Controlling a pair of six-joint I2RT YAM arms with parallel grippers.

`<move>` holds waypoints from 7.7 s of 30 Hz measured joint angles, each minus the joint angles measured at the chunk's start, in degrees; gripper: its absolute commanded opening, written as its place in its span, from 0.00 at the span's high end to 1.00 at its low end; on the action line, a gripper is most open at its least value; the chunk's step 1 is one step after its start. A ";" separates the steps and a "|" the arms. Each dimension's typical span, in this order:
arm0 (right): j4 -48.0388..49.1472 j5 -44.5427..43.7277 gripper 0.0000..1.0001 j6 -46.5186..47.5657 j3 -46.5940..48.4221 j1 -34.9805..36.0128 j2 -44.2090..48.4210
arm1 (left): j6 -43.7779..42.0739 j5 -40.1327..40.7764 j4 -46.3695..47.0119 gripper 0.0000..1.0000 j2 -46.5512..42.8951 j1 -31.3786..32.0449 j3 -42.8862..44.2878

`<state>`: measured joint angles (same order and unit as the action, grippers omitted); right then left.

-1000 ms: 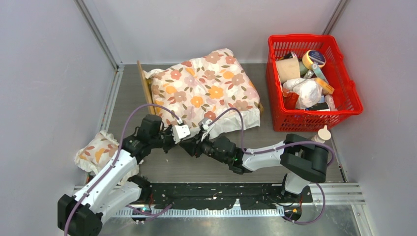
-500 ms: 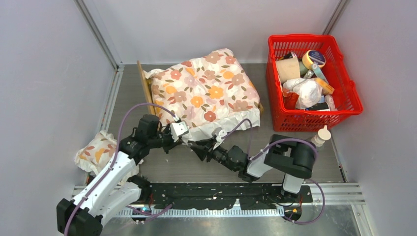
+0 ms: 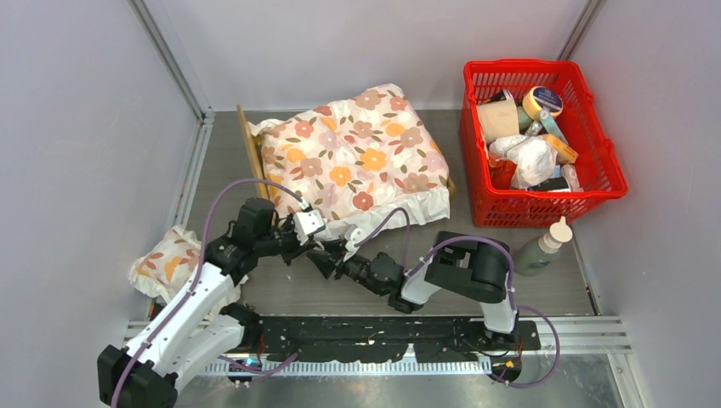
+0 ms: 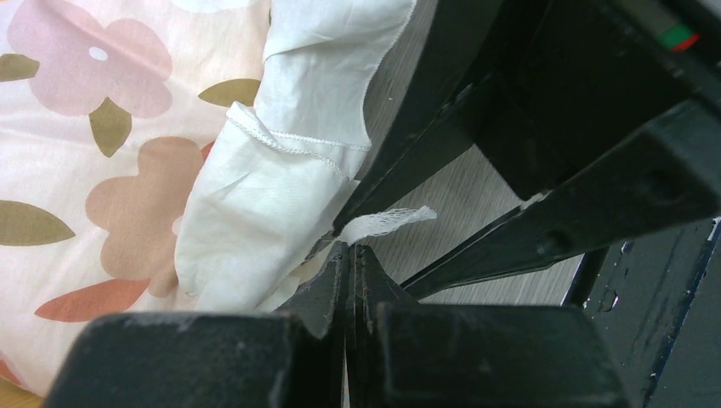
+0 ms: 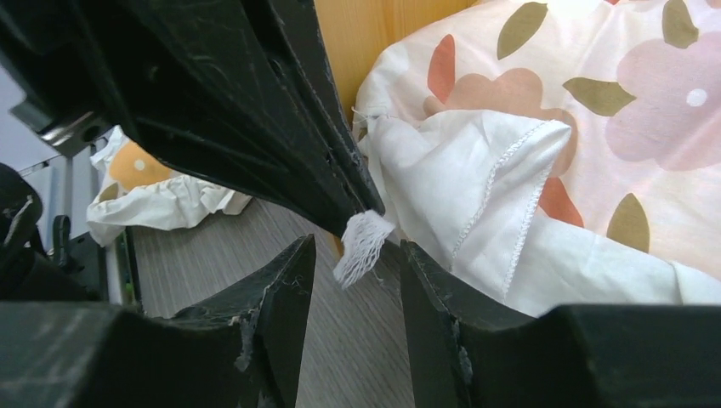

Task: Set up the pet bed
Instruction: Tie the ropes to the bed frame.

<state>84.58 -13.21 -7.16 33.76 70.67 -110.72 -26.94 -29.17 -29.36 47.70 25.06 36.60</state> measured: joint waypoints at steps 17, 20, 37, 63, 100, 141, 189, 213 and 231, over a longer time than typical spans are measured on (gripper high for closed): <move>0.09 -6.34 0.95 2.05 6.10 0.15 -5.07 | 5.77 4.48 2.19 0.59 -3.87 -0.07 -0.04; -1.49 -6.32 0.95 0.83 5.49 0.09 -4.59 | 10.69 8.72 2.32 0.52 -5.99 -0.07 0.42; -45.27 -3.39 0.95 -3.54 18.49 0.07 0.33 | 46.90 37.59 -6.34 0.42 -9.33 -0.96 9.49; -54.36 6.88 0.95 4.44 21.90 -1.05 2.89 | 52.24 26.05 -15.43 0.54 -12.17 -5.09 5.75; -38.25 3.28 0.94 -15.45 14.49 -1.81 4.35 | 65.59 34.82 -12.22 0.49 -25.75 -5.20 -9.09; -46.93 6.84 0.95 -16.35 21.68 -4.94 7.08 | 85.99 33.35 16.59 0.54 -41.66 -3.32 -32.81; -52.98 11.37 0.95 -14.08 41.92 -10.93 -6.21 | 62.64 38.75 18.23 0.56 -11.10 -25.94 -10.71; -53.00 14.32 0.95 -13.90 41.99 -11.45 -6.34 | 74.16 32.98 27.85 0.53 -5.55 -11.93 -28.15; -52.30 14.91 0.95 -13.97 40.46 -11.45 -6.32 | 75.12 32.13 54.10 0.73 15.10 -9.68 -29.16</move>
<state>32.27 1.69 -21.12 74.22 59.22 -117.03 48.18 2.96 24.73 62.81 15.38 7.44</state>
